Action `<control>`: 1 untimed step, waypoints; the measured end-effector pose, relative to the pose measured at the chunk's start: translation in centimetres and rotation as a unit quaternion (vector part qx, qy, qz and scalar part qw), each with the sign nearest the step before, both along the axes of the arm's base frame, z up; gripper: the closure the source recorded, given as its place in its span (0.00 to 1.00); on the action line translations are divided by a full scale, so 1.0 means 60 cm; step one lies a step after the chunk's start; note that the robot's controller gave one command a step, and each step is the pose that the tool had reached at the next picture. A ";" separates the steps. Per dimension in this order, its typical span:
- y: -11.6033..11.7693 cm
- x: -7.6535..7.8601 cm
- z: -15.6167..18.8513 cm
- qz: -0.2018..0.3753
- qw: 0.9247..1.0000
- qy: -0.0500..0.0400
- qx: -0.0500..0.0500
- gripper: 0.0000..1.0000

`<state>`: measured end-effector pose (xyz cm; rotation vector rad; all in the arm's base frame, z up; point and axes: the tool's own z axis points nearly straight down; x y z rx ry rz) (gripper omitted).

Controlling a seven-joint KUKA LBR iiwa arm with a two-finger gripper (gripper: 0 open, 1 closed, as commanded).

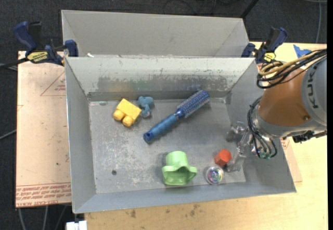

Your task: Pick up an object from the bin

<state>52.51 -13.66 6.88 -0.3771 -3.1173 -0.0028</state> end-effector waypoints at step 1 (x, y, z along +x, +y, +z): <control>0.058 -0.071 0.005 0.064 0.998 -0.007 -0.002 0.00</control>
Offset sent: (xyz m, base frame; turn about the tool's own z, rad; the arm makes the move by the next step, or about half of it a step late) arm -0.0459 0.0340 0.0012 -0.1279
